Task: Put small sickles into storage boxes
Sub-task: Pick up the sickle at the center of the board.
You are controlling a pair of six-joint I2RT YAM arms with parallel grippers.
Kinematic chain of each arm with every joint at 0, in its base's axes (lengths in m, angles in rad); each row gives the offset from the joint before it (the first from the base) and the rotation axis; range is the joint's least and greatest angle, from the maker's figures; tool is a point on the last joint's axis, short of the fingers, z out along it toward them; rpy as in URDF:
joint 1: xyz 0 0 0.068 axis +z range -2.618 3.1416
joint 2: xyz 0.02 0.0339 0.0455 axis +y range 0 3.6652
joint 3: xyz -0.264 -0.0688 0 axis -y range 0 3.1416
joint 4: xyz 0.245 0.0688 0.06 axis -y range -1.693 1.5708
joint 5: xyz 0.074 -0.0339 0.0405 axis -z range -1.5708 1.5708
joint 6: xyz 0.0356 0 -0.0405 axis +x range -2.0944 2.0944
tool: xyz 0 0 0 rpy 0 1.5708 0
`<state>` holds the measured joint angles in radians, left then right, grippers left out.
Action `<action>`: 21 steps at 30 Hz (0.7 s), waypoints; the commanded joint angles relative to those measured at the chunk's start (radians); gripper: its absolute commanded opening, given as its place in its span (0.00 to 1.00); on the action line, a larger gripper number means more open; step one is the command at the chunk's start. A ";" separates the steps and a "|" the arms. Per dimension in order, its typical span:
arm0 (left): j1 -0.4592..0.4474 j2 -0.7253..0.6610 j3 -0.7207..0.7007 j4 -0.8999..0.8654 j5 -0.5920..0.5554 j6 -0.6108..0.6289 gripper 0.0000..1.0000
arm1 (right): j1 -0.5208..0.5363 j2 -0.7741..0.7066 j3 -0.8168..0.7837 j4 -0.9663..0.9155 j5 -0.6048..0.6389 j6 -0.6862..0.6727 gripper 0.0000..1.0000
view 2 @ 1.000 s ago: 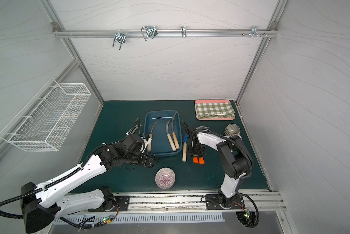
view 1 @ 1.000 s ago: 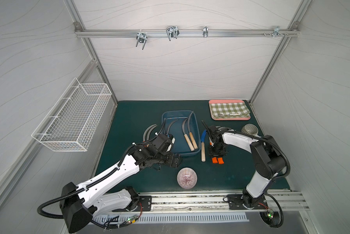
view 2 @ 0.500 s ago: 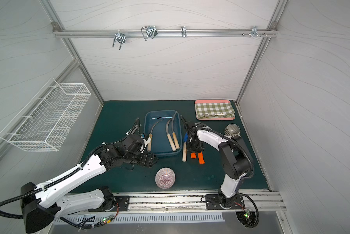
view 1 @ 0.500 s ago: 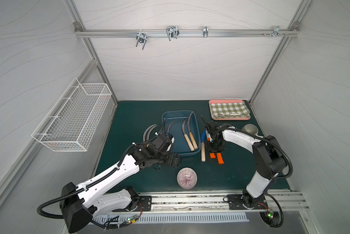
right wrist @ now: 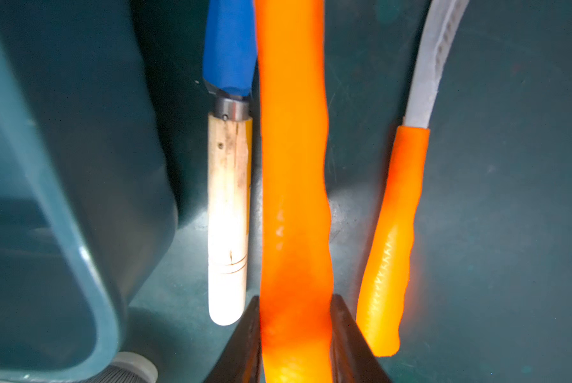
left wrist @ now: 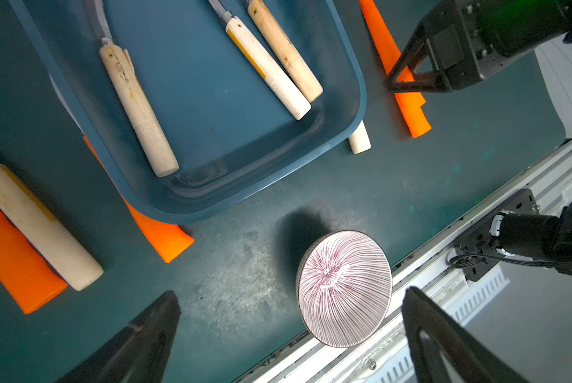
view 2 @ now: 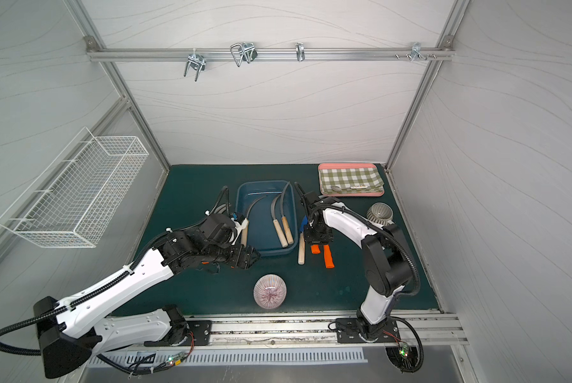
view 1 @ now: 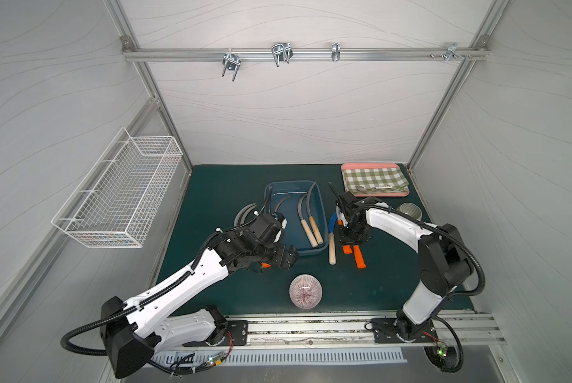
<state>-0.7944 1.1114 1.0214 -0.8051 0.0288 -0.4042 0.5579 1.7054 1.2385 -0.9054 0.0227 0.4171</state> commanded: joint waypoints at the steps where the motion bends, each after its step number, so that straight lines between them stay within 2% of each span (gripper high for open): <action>1: -0.002 0.011 0.066 -0.016 -0.033 0.035 0.99 | 0.007 -0.043 0.048 -0.058 0.014 -0.016 0.06; 11: 0.017 0.051 0.163 -0.069 -0.056 0.065 0.99 | 0.042 -0.020 0.206 -0.129 0.021 -0.026 0.07; 21: 0.125 0.046 0.232 -0.111 -0.012 0.076 0.99 | 0.117 0.065 0.395 -0.171 0.012 -0.014 0.07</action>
<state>-0.6910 1.1625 1.2018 -0.8928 0.0040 -0.3477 0.6552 1.7367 1.5906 -1.0325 0.0330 0.4004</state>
